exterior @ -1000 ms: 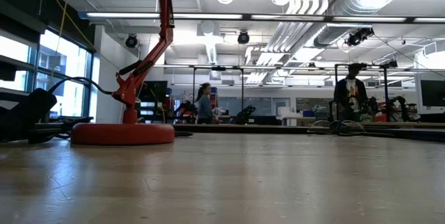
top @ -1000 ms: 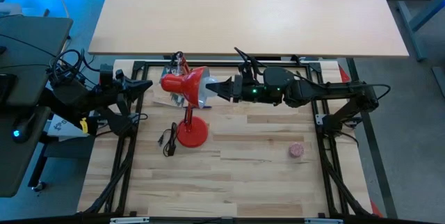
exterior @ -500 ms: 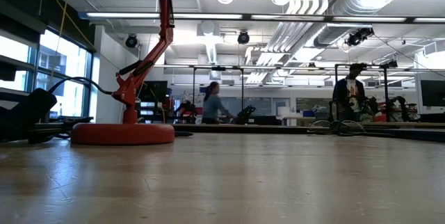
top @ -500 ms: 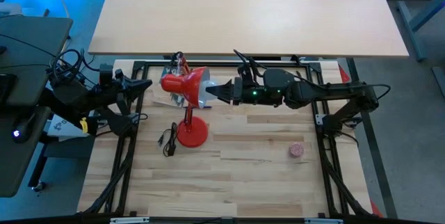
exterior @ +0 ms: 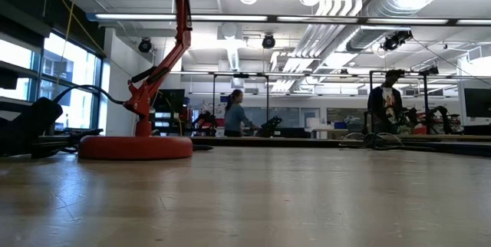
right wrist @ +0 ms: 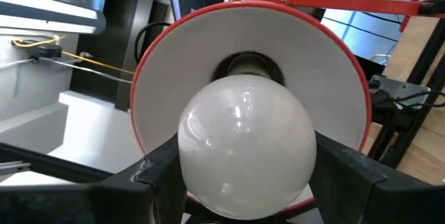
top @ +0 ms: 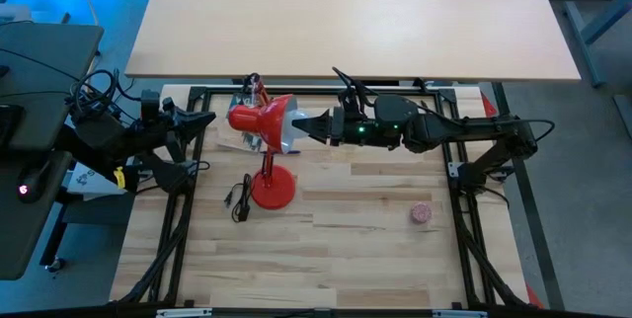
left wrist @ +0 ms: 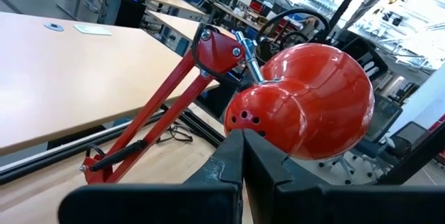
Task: Screw lightbulb
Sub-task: Insert the lightbulb on the lamp
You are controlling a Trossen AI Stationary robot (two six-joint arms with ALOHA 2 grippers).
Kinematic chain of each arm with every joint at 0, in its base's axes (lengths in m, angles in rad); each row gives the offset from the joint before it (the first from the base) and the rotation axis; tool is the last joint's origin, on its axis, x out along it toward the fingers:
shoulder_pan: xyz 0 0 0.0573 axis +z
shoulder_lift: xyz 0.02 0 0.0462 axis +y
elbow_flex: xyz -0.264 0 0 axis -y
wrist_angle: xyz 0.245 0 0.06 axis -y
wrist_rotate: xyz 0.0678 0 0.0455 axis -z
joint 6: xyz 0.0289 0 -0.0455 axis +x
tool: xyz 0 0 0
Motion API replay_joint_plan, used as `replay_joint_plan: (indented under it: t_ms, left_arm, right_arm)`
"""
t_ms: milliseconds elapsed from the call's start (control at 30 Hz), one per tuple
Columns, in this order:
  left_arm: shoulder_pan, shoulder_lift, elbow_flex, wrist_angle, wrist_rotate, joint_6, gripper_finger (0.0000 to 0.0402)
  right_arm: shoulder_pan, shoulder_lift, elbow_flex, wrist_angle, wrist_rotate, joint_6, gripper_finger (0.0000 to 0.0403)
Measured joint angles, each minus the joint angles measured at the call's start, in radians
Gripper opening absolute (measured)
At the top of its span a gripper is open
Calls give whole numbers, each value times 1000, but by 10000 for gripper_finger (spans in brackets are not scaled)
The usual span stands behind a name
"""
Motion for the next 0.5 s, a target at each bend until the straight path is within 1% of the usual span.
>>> replay_joint_plan:
  t_ms: [67,200,400,500]
  left_arm:
    - [0,0,0,0,0,0,0]
    - [0,-7,0,-27,6,-4,0]
    - [-2,-53,0,-124,56,-98,0]
    - [-1,-76,1,-158,76,-113,0]
  right_arm:
    - [0,0,0,1,-1,-6,233]
    - [0,-8,0,13,-7,-84,233]
    - [-24,-56,0,-92,-15,-171,233]
    - [-36,-82,0,-124,-22,-189,233]
